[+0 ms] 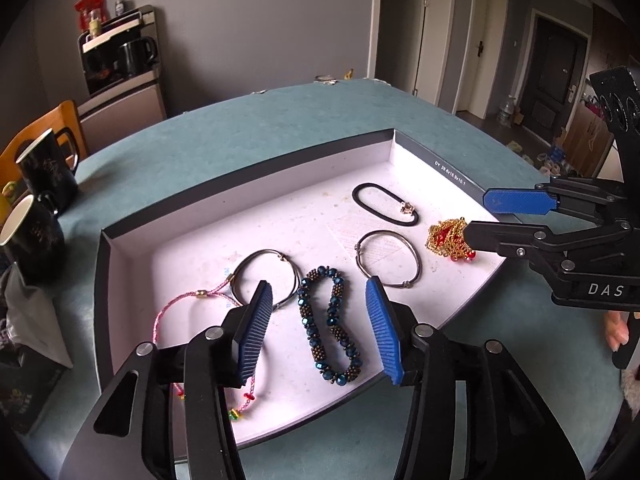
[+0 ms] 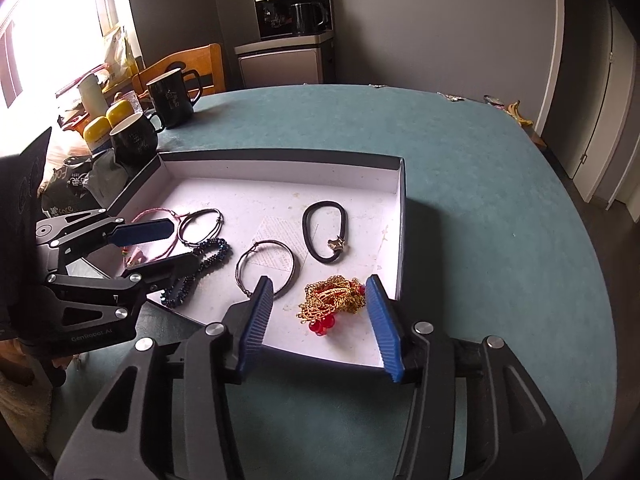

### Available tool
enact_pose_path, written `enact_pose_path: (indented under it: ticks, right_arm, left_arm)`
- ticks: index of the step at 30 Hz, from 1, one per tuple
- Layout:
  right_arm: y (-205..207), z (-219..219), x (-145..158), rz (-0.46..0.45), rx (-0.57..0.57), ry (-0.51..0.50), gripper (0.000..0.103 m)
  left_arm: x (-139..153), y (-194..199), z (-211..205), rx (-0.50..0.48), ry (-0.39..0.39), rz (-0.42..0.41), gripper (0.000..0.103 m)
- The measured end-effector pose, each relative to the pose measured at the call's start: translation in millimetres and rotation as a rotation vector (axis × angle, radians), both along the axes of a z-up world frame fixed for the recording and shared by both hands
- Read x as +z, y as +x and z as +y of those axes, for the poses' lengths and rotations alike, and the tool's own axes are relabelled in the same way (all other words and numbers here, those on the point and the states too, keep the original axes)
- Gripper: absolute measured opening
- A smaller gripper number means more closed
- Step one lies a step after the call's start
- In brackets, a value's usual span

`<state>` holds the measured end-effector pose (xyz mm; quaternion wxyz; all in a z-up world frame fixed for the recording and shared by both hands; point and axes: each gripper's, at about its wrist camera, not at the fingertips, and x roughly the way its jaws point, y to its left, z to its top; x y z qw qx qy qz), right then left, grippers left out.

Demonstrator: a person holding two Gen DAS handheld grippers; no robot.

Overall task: Organize jewelry
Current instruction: 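Lower the gold chain and blue bracelet into the box and open both grippers, then withdraw both tools from the box toward the pearl hair clips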

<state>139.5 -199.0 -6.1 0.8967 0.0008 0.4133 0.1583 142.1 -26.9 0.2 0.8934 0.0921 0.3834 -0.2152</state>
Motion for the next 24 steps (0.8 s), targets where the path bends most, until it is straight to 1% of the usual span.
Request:
enact_pose_path:
  ticks: [1,2,3,4,5,8,10,13,16,20,24]
  right_arm:
    - [-2,-1,3,-0.008,0.001,0.010,0.056]
    - [-4,-2,6,-0.017,0.000,0.019,0.060]
    - [-7,-3,9,-0.029,-0.004,0.028,0.067]
    - [-11,-5,12,-0.042,-0.007,0.035,0.073]
    - [-14,-6,15,-0.054,-0.010,0.040,0.074]
    - [-23,-13,22,-0.076,-0.022,0.049,0.079]
    - [-29,-19,25,-0.087,-0.032,0.063,0.086]
    - [-38,-25,27,-0.096,-0.041,0.061,0.091]
    - [-47,-27,29,-0.116,-0.048,0.025,0.095]
    - [-56,-24,27,-0.126,-0.033,-0.004,0.098]
    - [-64,-21,28,-0.136,-0.013,-0.019,0.098]
  left_arm:
    - [2,-1,1,0.002,-0.006,-0.008,0.055]
    - [4,-2,2,0.005,-0.011,-0.018,0.058]
    - [7,-3,4,0.011,-0.013,-0.029,0.064]
    - [9,-4,5,0.019,-0.015,-0.040,0.067]
    - [11,-5,6,0.025,-0.021,-0.052,0.072]
    - [17,-6,10,0.035,-0.039,-0.065,0.074]
    - [19,-6,11,0.043,-0.041,-0.073,0.075]
    - [20,-8,11,0.051,-0.032,-0.091,0.079]
    - [20,-9,7,0.053,-0.019,-0.097,0.080]
    - [22,-12,3,0.057,0.009,-0.113,0.081]
    - [29,-16,3,0.083,0.041,-0.133,0.082]
